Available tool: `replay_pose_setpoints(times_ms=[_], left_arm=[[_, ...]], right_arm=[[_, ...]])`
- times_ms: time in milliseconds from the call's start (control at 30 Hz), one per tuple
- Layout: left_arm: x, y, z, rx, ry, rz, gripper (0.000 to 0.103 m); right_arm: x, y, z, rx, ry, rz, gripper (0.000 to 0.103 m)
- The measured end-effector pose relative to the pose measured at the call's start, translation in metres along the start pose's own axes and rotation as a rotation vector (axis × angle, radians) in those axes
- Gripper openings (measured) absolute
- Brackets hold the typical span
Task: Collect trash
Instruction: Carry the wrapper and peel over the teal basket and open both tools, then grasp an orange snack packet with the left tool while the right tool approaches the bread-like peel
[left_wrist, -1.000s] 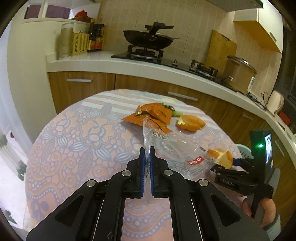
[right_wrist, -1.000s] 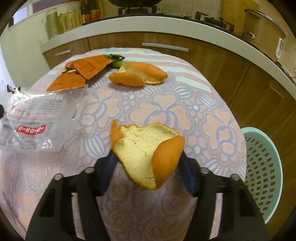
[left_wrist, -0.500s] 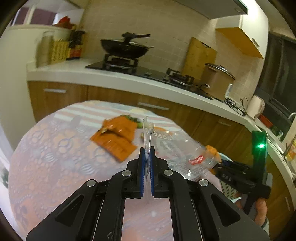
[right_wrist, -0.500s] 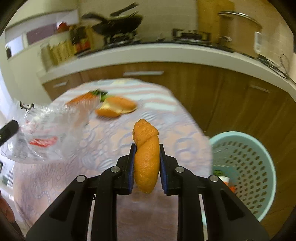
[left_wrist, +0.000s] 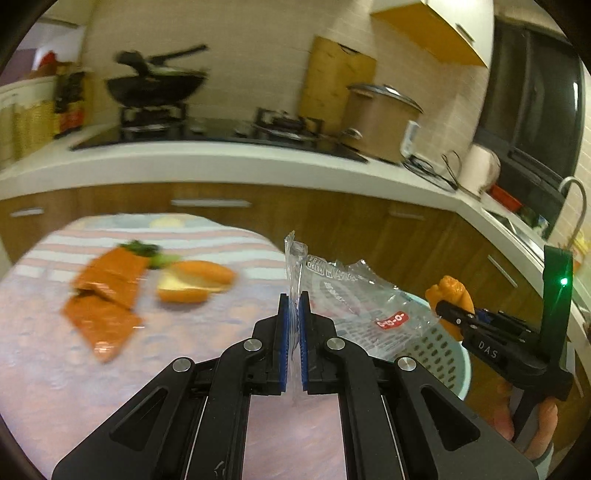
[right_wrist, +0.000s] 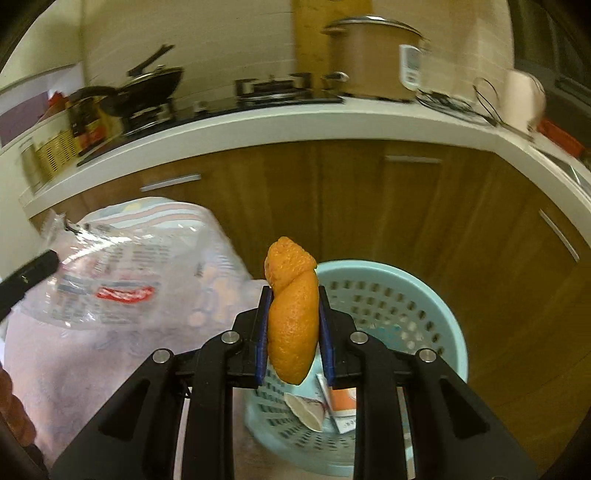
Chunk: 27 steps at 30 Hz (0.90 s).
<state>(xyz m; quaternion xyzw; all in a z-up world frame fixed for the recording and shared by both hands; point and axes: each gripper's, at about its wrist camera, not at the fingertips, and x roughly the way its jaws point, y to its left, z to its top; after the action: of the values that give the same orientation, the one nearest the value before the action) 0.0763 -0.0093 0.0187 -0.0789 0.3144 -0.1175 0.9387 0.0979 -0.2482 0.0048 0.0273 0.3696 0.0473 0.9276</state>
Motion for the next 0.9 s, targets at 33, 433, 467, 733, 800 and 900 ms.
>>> replay_pose_setpoints(times_ms=[33, 433, 467, 733, 800, 900], left_arm=[[0.008, -0.004, -0.001, 0.005, 0.013, -0.004, 0.003], [0.085, -0.057, -0.019, 0.102, 0.133, -0.046, 0.003], [0.089, -0.059, -0.021, 0.11, 0.14, -0.051, 0.004], [0.095, -0.066, -0.031, 0.143, 0.143, -0.067, 0.048], [0.092, -0.063, -0.03, 0.136, 0.143, -0.069, 0.048], [0.086, -0.058, -0.029, 0.12, 0.13, -0.069, 0.048]], right_arm=[[0.002, -0.006, 0.0, 0.01, 0.006, -0.005, 0.02], [0.034, -0.059, -0.02, 0.112, 0.111, -0.039, 0.024], [0.036, -0.062, -0.021, 0.115, 0.116, -0.044, 0.024], [0.039, -0.072, -0.023, 0.15, 0.121, -0.044, 0.055], [0.038, -0.07, -0.022, 0.146, 0.117, -0.04, 0.055], [0.035, -0.065, -0.021, 0.141, 0.11, -0.031, 0.055]])
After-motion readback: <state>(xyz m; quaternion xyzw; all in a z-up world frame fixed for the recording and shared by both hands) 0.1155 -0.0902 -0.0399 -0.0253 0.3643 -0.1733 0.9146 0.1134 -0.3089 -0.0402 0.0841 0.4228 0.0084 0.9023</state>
